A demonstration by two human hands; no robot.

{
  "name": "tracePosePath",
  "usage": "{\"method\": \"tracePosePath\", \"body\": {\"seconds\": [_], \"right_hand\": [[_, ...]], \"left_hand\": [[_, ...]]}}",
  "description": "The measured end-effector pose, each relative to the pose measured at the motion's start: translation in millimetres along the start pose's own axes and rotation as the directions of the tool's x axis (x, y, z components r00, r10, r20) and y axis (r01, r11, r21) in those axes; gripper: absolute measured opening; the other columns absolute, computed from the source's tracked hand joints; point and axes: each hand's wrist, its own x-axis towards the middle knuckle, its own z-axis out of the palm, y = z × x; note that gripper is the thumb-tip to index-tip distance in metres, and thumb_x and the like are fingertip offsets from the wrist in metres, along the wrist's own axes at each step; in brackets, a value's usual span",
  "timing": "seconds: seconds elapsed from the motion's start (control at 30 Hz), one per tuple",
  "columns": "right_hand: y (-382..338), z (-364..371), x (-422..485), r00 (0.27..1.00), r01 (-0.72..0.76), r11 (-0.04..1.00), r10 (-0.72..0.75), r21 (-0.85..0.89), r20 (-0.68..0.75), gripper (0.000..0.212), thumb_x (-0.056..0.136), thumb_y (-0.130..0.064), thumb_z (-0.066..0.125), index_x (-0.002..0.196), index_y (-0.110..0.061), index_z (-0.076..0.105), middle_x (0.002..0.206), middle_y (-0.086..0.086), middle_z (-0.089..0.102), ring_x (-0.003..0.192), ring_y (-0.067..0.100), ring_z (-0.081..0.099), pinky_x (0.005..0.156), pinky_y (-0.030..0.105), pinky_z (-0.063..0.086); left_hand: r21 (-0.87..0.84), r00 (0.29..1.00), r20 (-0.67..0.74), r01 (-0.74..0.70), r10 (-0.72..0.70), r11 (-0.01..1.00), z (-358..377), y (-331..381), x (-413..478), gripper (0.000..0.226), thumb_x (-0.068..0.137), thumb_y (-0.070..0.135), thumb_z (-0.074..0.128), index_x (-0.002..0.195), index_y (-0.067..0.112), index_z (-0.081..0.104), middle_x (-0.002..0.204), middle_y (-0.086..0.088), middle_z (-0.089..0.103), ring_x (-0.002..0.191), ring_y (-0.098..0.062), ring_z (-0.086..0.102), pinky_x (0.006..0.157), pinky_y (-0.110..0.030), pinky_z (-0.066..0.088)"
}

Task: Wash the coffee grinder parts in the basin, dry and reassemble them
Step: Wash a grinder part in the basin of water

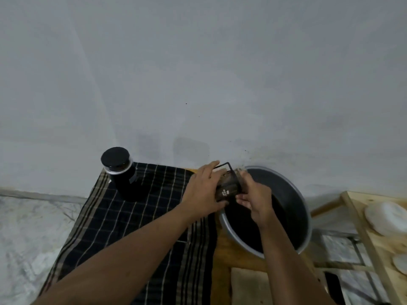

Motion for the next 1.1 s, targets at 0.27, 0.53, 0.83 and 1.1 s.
{"method": "tracePosePath", "body": {"seconds": [0.27,0.53,0.83,1.1], "right_hand": [[50,-73,44,0.883,-0.463,0.865,0.430,0.193,0.191,0.059,0.087,-0.056,0.067,0.114,-0.004,0.069,0.100,0.017,0.070,0.091,0.027,0.063,0.081,0.037,0.055],[79,-99,81,0.814,-0.565,0.821,0.538,0.084,0.220,0.071,0.079,-0.056,0.076,0.126,-0.004,0.060,0.105,0.015,0.067,0.101,0.029,0.064,0.088,0.040,0.054],[84,-130,102,0.831,-0.554,0.831,0.548,0.053,0.095,0.074,0.077,-0.049,0.081,0.135,-0.014,0.052,0.117,0.014,0.061,0.104,0.032,0.062,0.086,0.044,0.055],[78,-139,113,0.997,-0.073,0.802,0.046,-0.593,-0.060,0.046,0.105,-0.032,0.042,0.147,-0.012,0.041,0.133,0.016,0.058,0.118,0.035,0.057,0.103,0.046,0.047]], "left_hand": [[0.350,0.942,0.335,-0.125,0.001,0.928,53,70,37,0.080,0.073,0.046,0.076,0.141,0.015,0.049,0.140,-0.006,0.049,0.134,-0.029,0.036,0.108,-0.042,0.042],[0.386,0.840,0.478,0.060,-0.255,0.920,99,81,41,0.078,0.077,0.045,0.081,0.141,0.016,0.046,0.137,-0.008,0.053,0.131,-0.030,0.043,0.102,-0.044,0.050],[0.292,0.811,0.501,0.171,-0.303,0.941,140,92,45,0.070,0.086,0.029,0.074,0.146,0.021,0.041,0.134,-0.005,0.057,0.131,-0.031,0.043,0.096,-0.047,0.053],[0.170,0.859,0.425,0.235,-0.286,0.957,184,109,46,0.074,0.095,0.010,0.061,0.157,0.028,0.026,0.155,-0.010,0.023,0.148,-0.032,0.018,0.100,-0.041,0.054]]}}
